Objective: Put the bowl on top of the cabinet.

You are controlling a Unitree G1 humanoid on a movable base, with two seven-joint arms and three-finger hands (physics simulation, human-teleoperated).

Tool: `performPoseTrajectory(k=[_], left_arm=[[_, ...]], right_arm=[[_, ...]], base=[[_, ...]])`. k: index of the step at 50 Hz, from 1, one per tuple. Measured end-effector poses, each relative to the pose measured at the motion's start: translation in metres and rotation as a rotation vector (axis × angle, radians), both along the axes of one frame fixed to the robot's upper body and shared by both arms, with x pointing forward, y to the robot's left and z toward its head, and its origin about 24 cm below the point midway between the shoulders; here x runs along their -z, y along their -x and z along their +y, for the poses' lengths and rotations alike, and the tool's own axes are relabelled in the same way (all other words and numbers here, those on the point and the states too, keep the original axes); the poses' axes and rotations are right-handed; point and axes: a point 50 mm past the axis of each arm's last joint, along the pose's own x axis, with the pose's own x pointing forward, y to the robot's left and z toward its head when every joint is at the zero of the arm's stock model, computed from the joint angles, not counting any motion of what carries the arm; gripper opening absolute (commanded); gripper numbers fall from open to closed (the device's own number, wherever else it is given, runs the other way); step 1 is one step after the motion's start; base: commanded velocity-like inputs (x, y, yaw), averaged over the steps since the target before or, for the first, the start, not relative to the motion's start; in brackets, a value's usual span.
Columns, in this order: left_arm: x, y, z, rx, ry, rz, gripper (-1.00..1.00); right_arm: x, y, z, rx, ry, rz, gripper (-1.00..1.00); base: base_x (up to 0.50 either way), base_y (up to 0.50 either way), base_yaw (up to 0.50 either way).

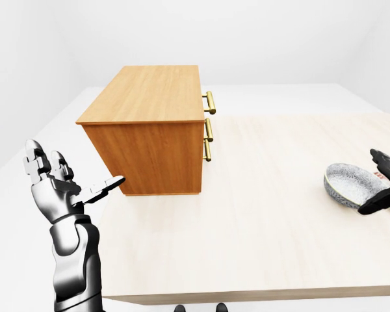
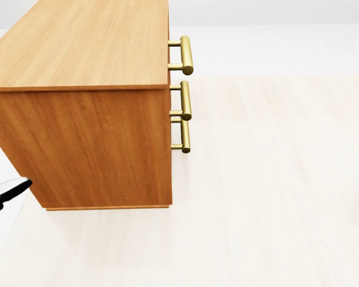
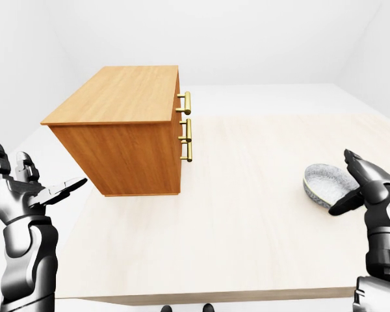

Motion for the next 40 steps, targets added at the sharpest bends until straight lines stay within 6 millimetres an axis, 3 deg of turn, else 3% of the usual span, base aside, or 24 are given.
performPoseTrajectory(k=[10, 24, 40], left_arm=[[0.0, 0.0, 0.0, 0.0, 0.0, 0.0, 1.0], [0.0, 0.0, -0.001, 0.001, 0.0, 0.0, 1.0], [0.0, 0.0, -0.001, 0.002, 0.0, 0.0, 1.0]], right_arm=[[0.009, 0.014, -0.021, 0.087, 0.007, 0.142, 1.0], [0.028, 0.03, -0.031, 0.153, -0.039, 0.229, 1.0], [0.029, 0.021, -0.026, 0.165, -0.056, 0.234, 1.0]], base=[[0.0, 0.0, 0.0], [0.0, 0.0, 0.0], [0.0, 0.0, 0.0]])
